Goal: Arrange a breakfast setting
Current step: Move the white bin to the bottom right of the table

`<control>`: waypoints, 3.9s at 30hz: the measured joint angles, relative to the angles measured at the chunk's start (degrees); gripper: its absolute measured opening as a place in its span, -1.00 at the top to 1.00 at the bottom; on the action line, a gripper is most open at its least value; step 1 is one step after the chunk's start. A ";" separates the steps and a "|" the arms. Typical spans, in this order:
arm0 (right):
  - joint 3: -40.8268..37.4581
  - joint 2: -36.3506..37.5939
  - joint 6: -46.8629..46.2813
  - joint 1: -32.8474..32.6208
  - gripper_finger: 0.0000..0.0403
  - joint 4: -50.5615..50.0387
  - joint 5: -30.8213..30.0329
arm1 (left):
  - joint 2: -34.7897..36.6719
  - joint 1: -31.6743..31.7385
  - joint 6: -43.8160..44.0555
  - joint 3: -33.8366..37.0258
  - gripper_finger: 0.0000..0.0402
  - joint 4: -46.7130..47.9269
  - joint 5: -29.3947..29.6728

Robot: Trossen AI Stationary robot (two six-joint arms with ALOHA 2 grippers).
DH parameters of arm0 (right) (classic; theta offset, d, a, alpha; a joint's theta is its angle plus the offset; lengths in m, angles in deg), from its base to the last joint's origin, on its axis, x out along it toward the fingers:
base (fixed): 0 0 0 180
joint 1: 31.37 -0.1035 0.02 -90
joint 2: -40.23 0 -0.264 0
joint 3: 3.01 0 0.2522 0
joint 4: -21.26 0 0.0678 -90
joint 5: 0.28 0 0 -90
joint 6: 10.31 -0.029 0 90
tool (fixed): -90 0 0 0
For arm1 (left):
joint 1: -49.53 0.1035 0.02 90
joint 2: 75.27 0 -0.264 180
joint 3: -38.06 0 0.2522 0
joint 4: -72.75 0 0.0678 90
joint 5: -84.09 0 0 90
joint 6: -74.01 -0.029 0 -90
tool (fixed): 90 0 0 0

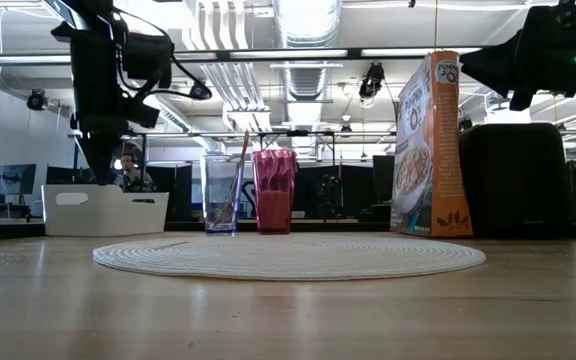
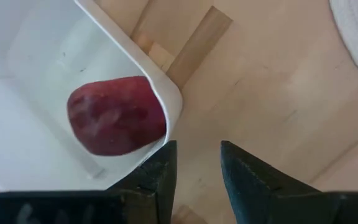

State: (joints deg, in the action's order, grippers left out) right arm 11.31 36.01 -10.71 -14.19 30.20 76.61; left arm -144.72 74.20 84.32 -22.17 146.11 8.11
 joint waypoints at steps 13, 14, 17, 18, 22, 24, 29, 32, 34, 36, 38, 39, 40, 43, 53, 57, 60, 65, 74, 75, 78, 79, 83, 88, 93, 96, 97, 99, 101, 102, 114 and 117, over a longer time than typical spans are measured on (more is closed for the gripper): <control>0.00 -0.01 0.00 -0.01 0.37 0.00 0.01 | -6.16 0.35 -1.72 2.05 0.47 -2.80 1.11; 0.02 -0.01 0.00 0.01 0.37 -0.02 -0.01 | -6.21 0.35 -1.72 1.90 0.47 -2.80 1.07; 0.02 0.01 0.00 -0.01 0.37 -0.01 0.00 | -5.92 0.35 -1.94 1.16 0.47 -2.85 0.30; 0.01 0.00 0.00 -0.01 0.37 -0.02 0.00 | -5.57 0.35 -2.26 0.92 0.47 -2.68 0.11; 0.00 -0.01 0.00 0.01 0.37 -0.02 0.01 | -4.12 0.35 -2.79 -0.58 0.47 -1.56 -0.04; 0.02 0.01 0.00 -0.01 0.37 0.00 -0.01 | -3.44 0.35 -3.46 -1.27 0.47 -1.34 -0.04; 0.00 -0.01 0.00 -0.01 0.37 0.00 -0.01 | -2.19 0.35 -5.09 -2.88 0.47 -1.28 -0.04; 0.00 0.01 0.00 0.01 0.37 -0.02 0.01 | -1.70 0.35 -5.96 -3.60 0.47 -1.39 0.81; 0.02 -0.01 0.00 0.00 0.37 0.00 0.01 | -1.64 0.35 -6.81 -3.62 0.47 -1.16 3.82; 0.01 0.01 0.01 -0.01 0.37 -0.02 0.00 | -1.67 0.74 -6.85 -3.39 0.47 -0.88 6.97; 0.01 0.00 0.00 -0.01 0.37 -0.02 0.01 | -2.08 1.61 -6.74 -2.88 0.47 0.59 7.51; 0.00 -0.01 0.00 -0.01 0.37 -0.02 -0.01 | -2.39 2.04 -6.72 -2.55 0.47 0.95 7.49; 0.02 -0.01 0.00 -0.01 0.37 0.00 -0.01 | -2.65 2.39 -6.68 -2.25 0.47 0.79 7.47; 0.01 0.00 0.00 -0.01 0.37 -0.01 -0.01 | -3.39 3.44 -6.65 -1.63 0.47 0.74 7.34; 0.00 -0.01 0.00 0.01 0.37 -0.02 -0.01 | -6.11 4.54 -6.81 -1.41 0.47 0.45 4.09; 0.02 -0.01 0.00 -0.01 0.37 -0.02 0.00 | -7.92 4.59 -6.85 -1.41 0.50 0.32 1.24; 0.02 0.01 0.00 -0.01 0.37 -0.02 -0.01 | -9.70 4.59 -6.83 -1.39 0.57 0.25 0.74; 0.02 -0.01 0.00 0.01 0.37 -0.02 0.00 | -12.34 4.59 -6.83 -1.39 0.75 0.06 0.81; 0.00 0.01 0.00 0.00 0.37 -0.02 0.00 | -11.74 4.59 -6.38 -1.39 0.98 0.04 0.39; 0.02 -0.01 0.00 0.00 0.37 -0.02 0.00 | -11.32 4.59 -6.18 -1.39 0.98 0.10 0.35; 0.00 0.01 0.00 -0.01 0.37 -0.02 0.01 | -9.70 4.59 -5.37 -1.39 0.99 0.75 -0.26; 0.02 0.01 0.00 -0.01 0.37 -0.02 -0.01 | -9.09 4.59 -5.23 -1.39 0.99 1.11 -0.55; 0.01 0.01 0.00 0.00 0.37 0.00 0.01 | -6.15 4.37 -4.69 -1.39 0.99 3.30 -3.19; 0.01 -0.01 0.00 0.00 0.37 -0.02 0.01 | -1.88 2.96 -3.05 -1.39 1.00 5.11 -8.38; 0.02 -0.01 0.01 0.01 0.37 -0.02 0.00 | 1.36 -1.31 1.83 -1.39 1.00 5.09 -10.16; 0.02 -0.01 0.00 0.01 0.37 0.00 -0.01 | 2.38 -5.72 4.34 -1.40 1.00 4.42 -10.45; 0.00 -0.01 0.00 0.00 0.37 -0.02 -0.01 | 2.49 -7.45 4.97 -1.51 1.00 4.07 -10.59; 0.00 -0.01 0.00 -0.01 0.37 -0.02 0.01 | 2.55 -10.90 6.18 -2.02 1.00 2.79 -10.58; 0.01 -0.01 0.01 -0.01 0.37 -0.02 0.00 | 2.24 -14.46 7.39 -2.80 1.00 1.47 -10.58; 0.00 0.01 0.00 0.00 0.37 -0.02 0.00 | 1.91 -16.05 7.86 -3.20 1.00 0.91 -10.58; 0.02 -0.01 0.00 -0.01 0.37 0.00 0.01 | -5.40 -31.67 7.49 -12.99 1.00 -1.84 -10.60; 0.01 0.00 0.00 0.01 0.37 -0.02 0.01 | -8.10 -33.97 3.84 -15.43 1.00 -2.04 -10.50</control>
State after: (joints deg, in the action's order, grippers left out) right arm 11.32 36.02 -10.71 -14.18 30.18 76.62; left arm -152.82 40.23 88.16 -37.61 144.07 -2.40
